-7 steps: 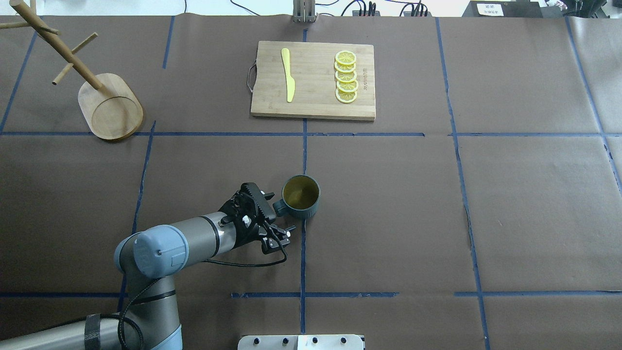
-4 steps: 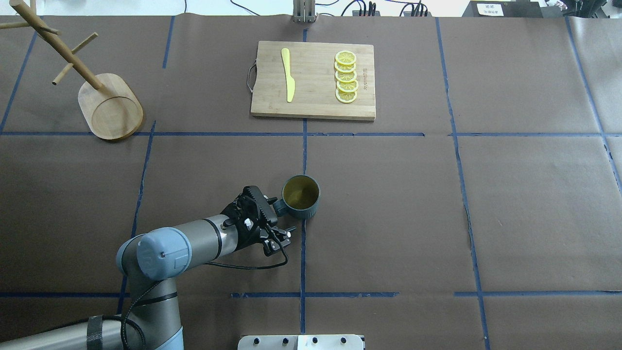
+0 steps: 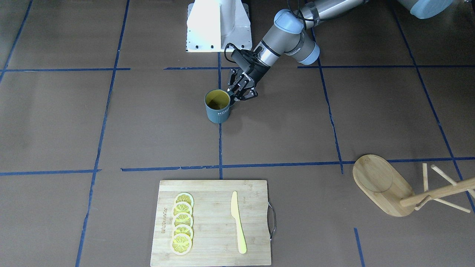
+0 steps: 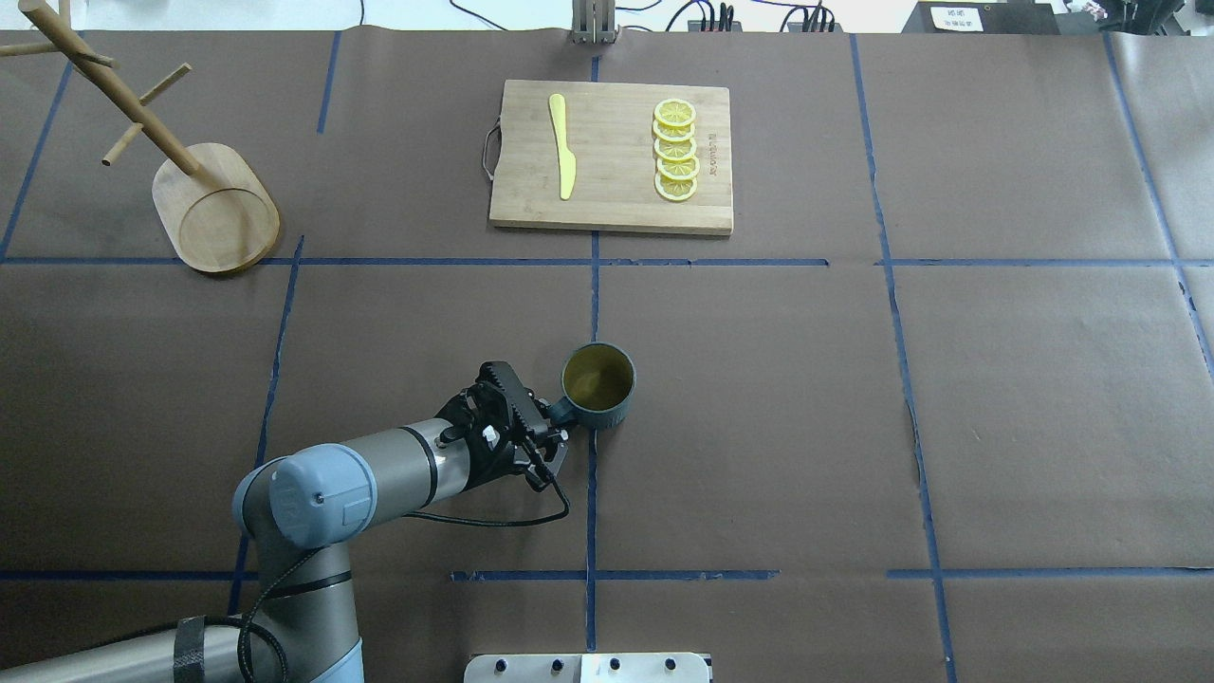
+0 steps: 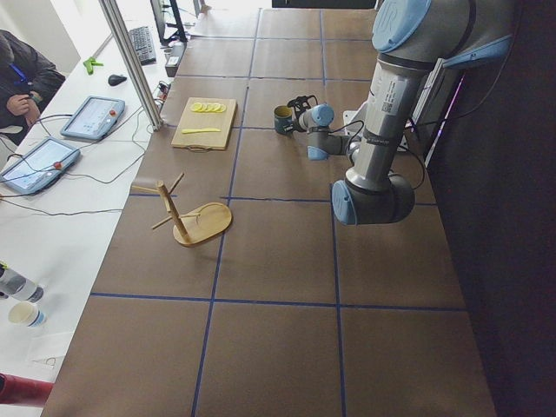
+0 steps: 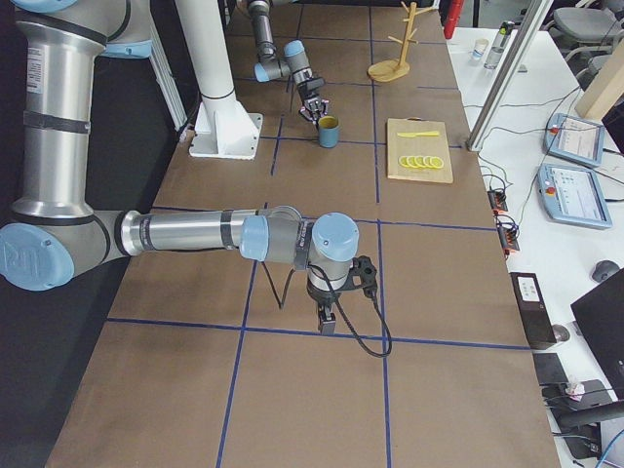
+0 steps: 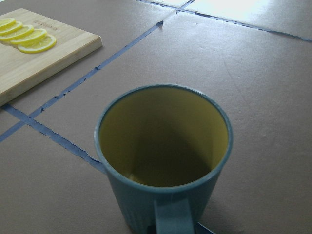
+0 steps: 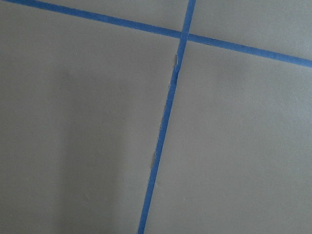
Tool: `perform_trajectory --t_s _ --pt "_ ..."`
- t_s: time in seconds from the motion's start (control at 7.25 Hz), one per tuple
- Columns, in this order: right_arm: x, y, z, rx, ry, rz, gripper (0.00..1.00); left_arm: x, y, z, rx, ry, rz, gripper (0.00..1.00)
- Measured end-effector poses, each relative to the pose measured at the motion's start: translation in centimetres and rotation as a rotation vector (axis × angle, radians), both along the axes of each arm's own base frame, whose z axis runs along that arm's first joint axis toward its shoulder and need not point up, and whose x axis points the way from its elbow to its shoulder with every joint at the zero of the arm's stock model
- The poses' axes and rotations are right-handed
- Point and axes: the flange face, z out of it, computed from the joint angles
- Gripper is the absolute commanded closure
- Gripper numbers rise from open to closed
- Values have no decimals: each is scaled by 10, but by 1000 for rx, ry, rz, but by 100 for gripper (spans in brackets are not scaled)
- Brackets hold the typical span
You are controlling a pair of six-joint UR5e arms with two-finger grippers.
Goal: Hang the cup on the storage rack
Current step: 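Close the left gripper on the teal mug's rim, then lift the teal mug with the left gripper and carry it to the wooden rack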
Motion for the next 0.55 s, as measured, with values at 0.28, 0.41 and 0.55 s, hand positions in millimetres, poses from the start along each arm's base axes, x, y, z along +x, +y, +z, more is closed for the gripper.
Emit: perform_trajectory --t_s 0.28,0.41,0.55 --pt "0 -2 -1 4 0 0 0 -13 -4 -15 11 55 -15 100" --pt "0 -3 -2 4 0 -1 0 -20 -7 -20 -25 99 -25 100" --pt "-1 -3 -2 6 0 -1 0 -25 -10 -23 -122 158 -35 95"
